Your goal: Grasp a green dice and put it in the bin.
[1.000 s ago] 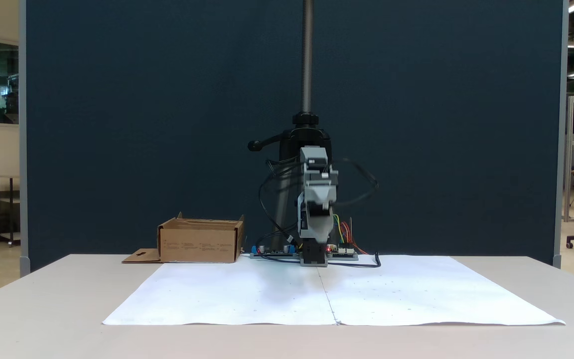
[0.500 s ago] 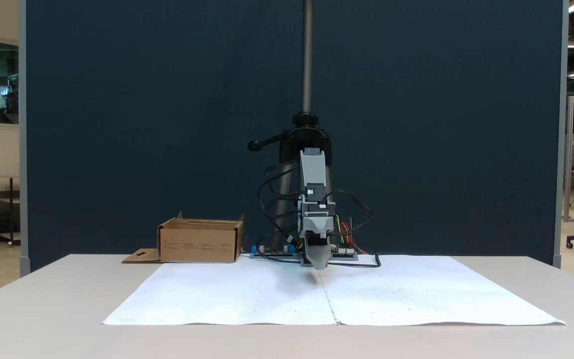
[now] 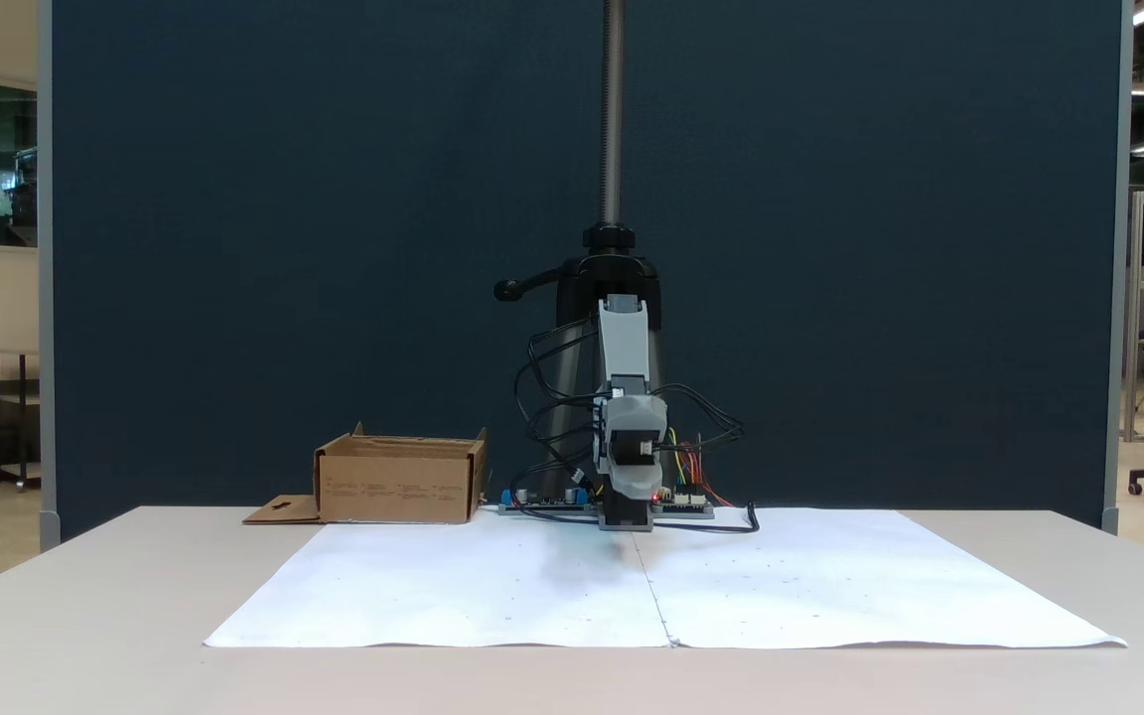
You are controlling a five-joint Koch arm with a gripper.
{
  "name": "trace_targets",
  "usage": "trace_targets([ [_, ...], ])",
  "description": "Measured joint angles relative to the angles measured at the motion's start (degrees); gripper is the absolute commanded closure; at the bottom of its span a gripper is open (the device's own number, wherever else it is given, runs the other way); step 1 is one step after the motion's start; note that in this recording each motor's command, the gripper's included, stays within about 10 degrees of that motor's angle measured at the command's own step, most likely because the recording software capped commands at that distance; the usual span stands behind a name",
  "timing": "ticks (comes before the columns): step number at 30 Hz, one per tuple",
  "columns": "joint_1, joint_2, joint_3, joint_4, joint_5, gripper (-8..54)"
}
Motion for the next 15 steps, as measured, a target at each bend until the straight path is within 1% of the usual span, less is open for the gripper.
trace_targets([
  [15, 0.18, 0.00, 0.00, -15.12, -0.44, 1.1],
])
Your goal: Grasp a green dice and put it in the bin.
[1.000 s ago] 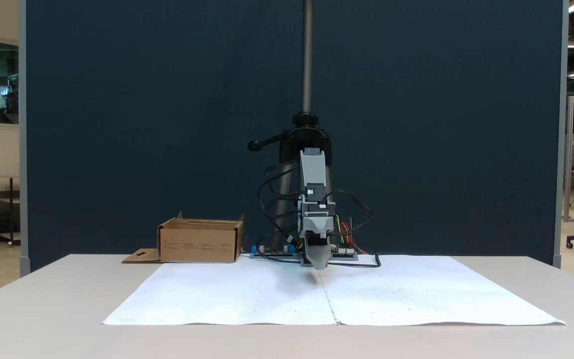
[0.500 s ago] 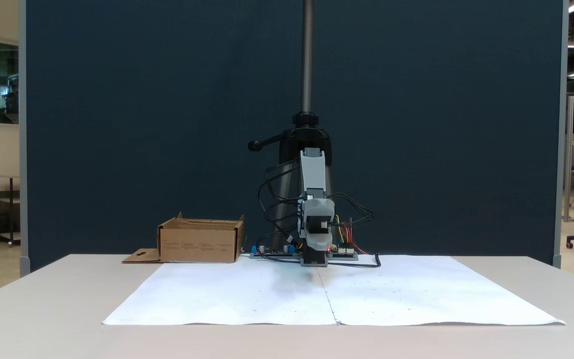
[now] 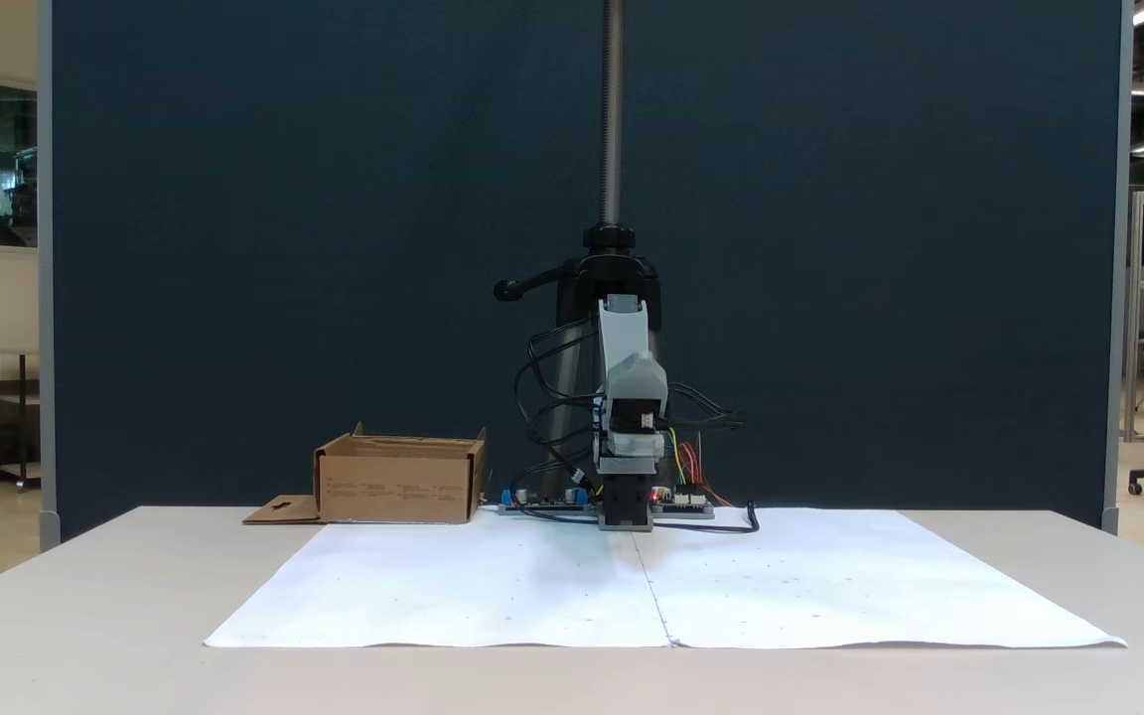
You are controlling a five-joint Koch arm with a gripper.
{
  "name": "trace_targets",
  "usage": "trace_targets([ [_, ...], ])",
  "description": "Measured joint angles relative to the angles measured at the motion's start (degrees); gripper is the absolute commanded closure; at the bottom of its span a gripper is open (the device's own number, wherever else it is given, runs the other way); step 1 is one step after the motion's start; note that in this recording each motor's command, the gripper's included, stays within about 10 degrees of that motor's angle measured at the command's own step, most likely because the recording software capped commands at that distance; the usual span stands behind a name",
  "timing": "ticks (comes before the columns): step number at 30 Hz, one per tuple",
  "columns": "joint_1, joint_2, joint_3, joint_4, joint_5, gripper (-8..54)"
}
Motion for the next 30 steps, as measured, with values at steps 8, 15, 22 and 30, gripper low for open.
trace_targets([
  [8, 0.44, 0.00, 0.00, -8.26, 0.00, 0.6],
  [15, 0.44, 0.00, 0.09, -8.26, 0.00, 0.6],
  [22, 0.44, 0.00, 0.09, -8.26, 0.00, 0.5],
  [30, 0.44, 0.00, 0.09, -8.26, 0.00, 0.6],
])
